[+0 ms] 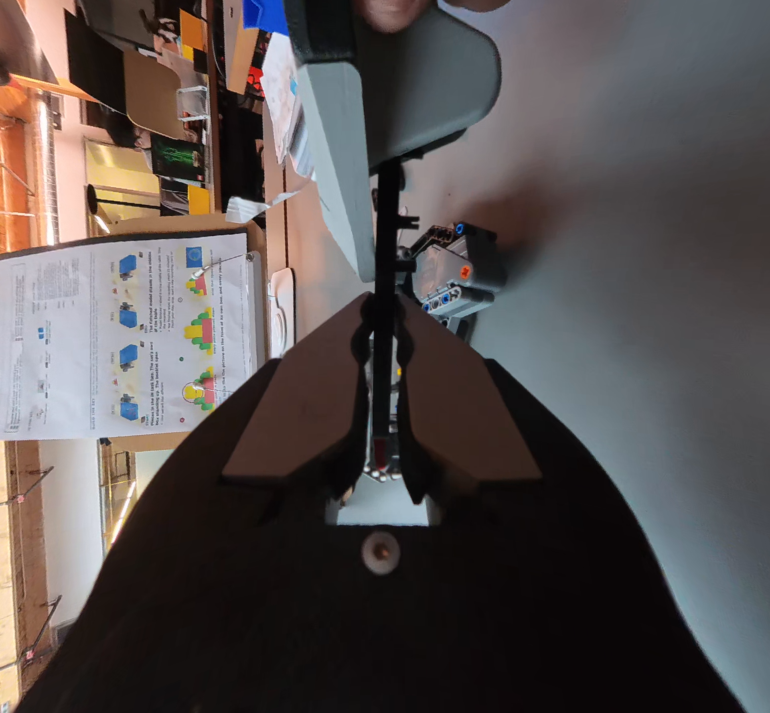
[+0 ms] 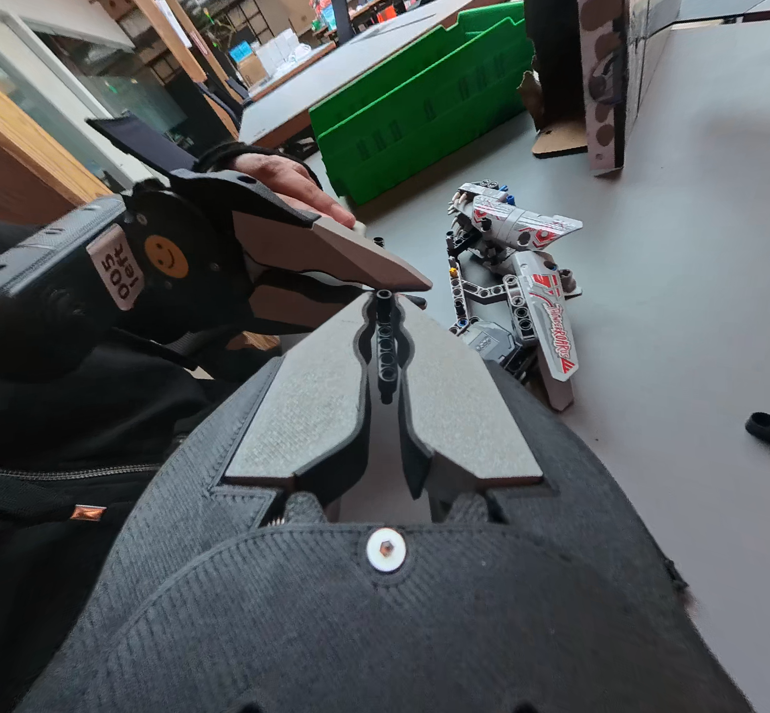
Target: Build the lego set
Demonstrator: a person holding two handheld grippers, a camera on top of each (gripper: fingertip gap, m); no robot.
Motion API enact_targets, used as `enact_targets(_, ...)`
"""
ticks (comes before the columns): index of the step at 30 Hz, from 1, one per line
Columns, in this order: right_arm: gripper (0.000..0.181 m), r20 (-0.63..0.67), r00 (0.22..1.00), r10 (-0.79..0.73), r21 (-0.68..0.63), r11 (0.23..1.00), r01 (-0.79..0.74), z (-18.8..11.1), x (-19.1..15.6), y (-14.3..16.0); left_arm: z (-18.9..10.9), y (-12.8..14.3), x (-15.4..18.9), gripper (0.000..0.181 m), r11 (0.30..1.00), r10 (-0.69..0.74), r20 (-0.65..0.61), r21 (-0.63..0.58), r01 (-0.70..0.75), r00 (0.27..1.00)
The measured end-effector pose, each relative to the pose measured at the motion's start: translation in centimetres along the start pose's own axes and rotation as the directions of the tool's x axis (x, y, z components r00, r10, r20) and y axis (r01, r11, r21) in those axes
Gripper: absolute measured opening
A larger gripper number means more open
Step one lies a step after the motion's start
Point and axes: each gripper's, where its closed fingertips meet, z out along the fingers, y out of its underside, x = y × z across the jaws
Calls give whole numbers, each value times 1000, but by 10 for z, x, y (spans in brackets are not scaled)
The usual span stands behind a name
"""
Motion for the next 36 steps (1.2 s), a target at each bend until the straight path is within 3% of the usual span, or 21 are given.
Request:
enact_targets(6, 1, -27, 1000, 16, 7, 1000, -15, 4, 9, 0, 4, 5, 3, 4, 998, -46, 6, -39, 46, 999)
enact_targets(19, 0, 10, 989, 148, 155, 977, -147, 12, 12, -10, 0, 16, -1, 5, 986, 154, -53, -57, -157, 987)
enact_targets(25, 0, 37, 984, 173, 218, 960, -177, 9, 12, -15, -1, 14, -1, 5, 989, 137, -58, -43, -140, 989)
enact_targets(27, 1, 30, 981, 191, 380, 906, -188, -9, 21, -39, -6, -2, 33, 3, 987, 157, -192, 70, -146, 969)
enact_targets(28, 0, 52, 979, 199, 416, 886, -203, -23, 26, -53, -3, -2, 47, 2, 981, 192, -192, 55, -184, 963)
enact_targets(30, 1, 18, 985, 173, 298, 939, -170, -32, 29, -53, 6, 10, 39, 2, 990, 137, -123, -17, -140, 983)
enact_targets(32, 2, -139, 989, 51, 252, 968, -15, -42, 34, -55, 7, 17, 27, 5, 1000, 12, -156, -7, -13, 988)
enact_targets(34, 2, -263, 965, -20, 145, 988, 60, -50, 44, -47, 3, 15, 16, 4, 998, 65, -103, 13, -64, 993)
enact_targets(36, 2, -378, 925, -32, -23, 999, 25, -55, 67, -21, 4, 16, 18, 5, 999, 47, -120, -5, -48, 992)
